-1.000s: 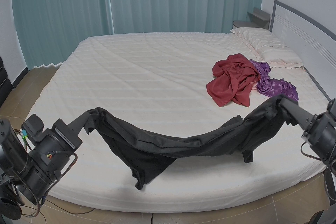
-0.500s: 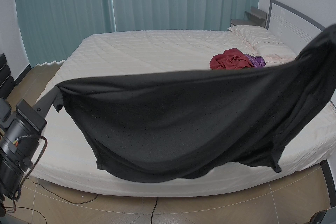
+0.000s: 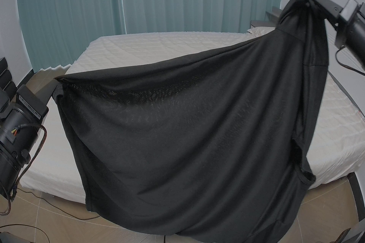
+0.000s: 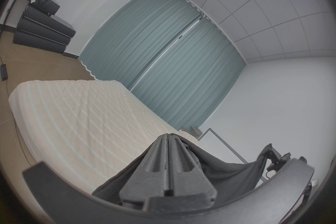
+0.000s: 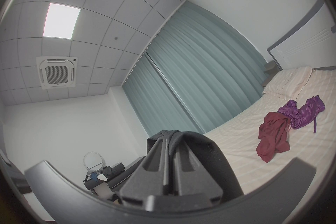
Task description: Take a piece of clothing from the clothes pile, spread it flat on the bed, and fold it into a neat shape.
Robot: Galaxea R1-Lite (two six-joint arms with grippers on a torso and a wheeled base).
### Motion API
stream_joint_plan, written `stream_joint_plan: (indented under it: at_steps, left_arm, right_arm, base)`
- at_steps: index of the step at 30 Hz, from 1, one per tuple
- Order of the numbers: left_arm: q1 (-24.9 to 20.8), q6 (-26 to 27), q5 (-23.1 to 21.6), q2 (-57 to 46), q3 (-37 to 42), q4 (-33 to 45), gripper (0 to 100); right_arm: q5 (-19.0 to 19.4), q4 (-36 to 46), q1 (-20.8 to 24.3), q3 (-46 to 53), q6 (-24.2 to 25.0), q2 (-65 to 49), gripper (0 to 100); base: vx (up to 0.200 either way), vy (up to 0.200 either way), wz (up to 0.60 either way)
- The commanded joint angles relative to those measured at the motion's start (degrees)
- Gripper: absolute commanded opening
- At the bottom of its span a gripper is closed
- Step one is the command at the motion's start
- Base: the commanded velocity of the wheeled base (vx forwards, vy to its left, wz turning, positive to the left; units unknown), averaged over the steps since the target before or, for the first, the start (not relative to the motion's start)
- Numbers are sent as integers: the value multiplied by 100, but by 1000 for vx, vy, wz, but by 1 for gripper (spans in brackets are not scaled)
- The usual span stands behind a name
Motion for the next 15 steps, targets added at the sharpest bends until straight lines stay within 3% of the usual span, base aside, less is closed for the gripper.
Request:
stream_joint_plan:
  at_steps: [1, 3, 15]
  left_arm:
    - [491, -56, -125, 603, -64, 110, 0]
    - [535, -64, -186, 664, -56, 110, 0]
    - [1555, -926, -933, 1912, -390, -118, 0]
  right_arm:
    - [148, -789, -313, -260, 69, 1760, 0]
    - [166, -833, -313, -277, 78, 1831, 0]
    - [201, -1043, -296, -480, 69, 2551, 0]
  base:
    - [0, 0, 0]
    - [0, 0, 0]
    - [200, 0, 0]
